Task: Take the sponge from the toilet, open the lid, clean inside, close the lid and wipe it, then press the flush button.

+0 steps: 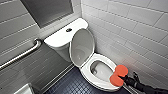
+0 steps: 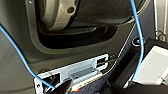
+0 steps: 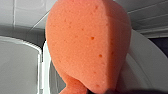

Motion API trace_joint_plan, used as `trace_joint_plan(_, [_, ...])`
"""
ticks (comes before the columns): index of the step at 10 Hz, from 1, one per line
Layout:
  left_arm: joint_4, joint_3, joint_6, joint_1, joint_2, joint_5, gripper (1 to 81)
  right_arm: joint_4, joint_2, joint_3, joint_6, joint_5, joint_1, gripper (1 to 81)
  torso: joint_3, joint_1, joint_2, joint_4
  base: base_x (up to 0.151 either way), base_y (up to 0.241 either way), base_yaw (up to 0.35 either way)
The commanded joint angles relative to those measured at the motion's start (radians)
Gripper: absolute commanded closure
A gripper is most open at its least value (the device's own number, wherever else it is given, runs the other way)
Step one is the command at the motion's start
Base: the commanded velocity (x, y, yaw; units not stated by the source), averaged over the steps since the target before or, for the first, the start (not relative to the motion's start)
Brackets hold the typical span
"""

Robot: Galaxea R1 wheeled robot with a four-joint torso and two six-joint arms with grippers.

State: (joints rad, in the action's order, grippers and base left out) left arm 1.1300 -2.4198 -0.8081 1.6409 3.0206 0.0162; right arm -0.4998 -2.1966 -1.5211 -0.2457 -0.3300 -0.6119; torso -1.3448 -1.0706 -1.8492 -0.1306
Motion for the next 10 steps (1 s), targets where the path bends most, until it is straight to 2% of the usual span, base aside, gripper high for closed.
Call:
trace_joint_plan(1, [0.008,0.007,0.013,0.055,0.005,-0.051,1.0,-0.007,0.15,0.148,0.002,-0.03,-0.055,81.1,0.0,0.0,0.0,0.0,0.0,0.0,0.0])
trace_joint_plan(3, [0.008,0.005,0.024,0.055,0.011,-0.051,1.0,0.0,0.197,0.226,0.005,-0.092,-0.128,81.1,0.0,0.0,0.0,0.0,0.0,0.0,0.0])
trace_joint_plan(5, [0.008,0.005,0.024,0.054,0.012,-0.051,1.0,0.029,0.266,0.349,0.016,-0.101,-0.156,81.1,0.0,0.0,0.0,0.0,0.0,0.0,0.0])
trace_joint_plan(7, [0.008,0.007,0.026,0.052,0.014,-0.051,1.0,0.038,0.305,0.415,0.083,-0.087,-0.171,81.1,0.0,0.0,0.0,0.0,0.0,0.0,0.0])
trace_joint_plan(8, [0.008,0.007,0.033,0.052,0.017,-0.051,1.0,0.038,0.299,0.402,0.094,-0.066,-0.156,81.1,0.0,0.0,0.0,0.0,0.0,0.0,0.0])
trace_joint_plan(10, [0.008,0.005,0.035,0.049,0.02,-0.051,1.0,0.032,0.256,0.36,0.092,0.1,-0.023,81.1,0.0,0.0,0.0,0.0,0.0,0.0,0.0])
